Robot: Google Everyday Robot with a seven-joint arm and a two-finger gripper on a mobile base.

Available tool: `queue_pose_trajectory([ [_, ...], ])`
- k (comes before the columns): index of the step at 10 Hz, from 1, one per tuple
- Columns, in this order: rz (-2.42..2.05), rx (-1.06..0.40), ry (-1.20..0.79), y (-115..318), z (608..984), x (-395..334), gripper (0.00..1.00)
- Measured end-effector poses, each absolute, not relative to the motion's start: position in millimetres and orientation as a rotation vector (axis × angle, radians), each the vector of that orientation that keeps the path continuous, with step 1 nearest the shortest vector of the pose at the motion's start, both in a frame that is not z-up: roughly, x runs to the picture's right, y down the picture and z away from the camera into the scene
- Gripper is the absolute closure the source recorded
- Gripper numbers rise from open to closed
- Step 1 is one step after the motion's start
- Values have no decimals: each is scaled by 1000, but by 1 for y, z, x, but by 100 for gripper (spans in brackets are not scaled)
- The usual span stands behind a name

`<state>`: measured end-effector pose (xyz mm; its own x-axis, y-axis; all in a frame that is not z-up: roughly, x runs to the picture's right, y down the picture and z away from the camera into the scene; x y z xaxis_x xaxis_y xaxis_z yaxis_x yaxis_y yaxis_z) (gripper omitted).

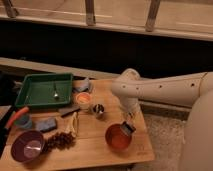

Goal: Wipe red bowl with brush

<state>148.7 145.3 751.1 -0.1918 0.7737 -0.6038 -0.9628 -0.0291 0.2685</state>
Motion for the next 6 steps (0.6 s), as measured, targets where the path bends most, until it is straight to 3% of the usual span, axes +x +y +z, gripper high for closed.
queue_pose_trajectory([
  [6,1502,-370,683,153,742,98,100],
])
